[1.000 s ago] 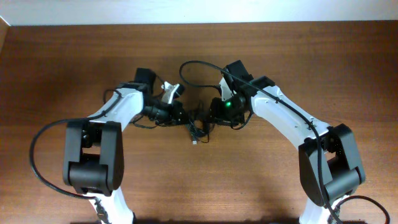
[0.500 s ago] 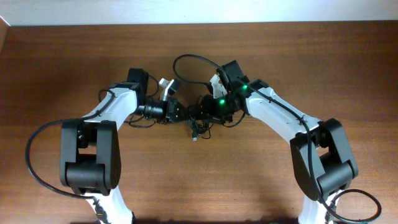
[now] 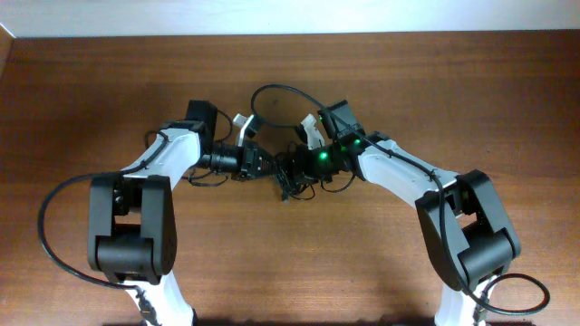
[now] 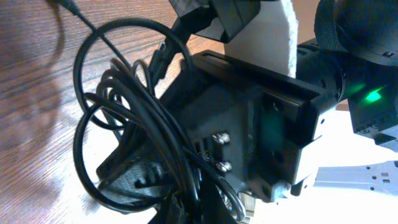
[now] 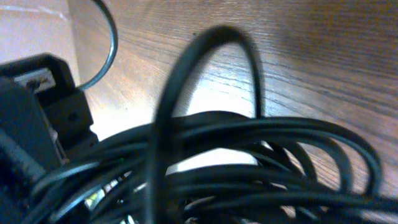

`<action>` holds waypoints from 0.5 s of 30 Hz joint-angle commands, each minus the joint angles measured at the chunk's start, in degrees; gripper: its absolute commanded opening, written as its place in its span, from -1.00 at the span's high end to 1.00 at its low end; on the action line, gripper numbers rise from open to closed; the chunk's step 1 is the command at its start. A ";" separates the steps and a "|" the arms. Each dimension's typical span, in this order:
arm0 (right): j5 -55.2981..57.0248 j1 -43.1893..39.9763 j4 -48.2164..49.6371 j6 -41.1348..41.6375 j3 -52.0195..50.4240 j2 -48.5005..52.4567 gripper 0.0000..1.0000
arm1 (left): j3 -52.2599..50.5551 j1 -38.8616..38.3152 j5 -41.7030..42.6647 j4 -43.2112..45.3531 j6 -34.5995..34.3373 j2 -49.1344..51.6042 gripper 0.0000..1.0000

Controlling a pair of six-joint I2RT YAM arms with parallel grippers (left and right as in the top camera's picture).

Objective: Untangle cables

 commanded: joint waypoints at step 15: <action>-19.91 -14.53 -5.20 1.38 -0.74 -9.64 0.92 | -0.07 -0.15 -25.53 0.02 3.19 0.59 1.00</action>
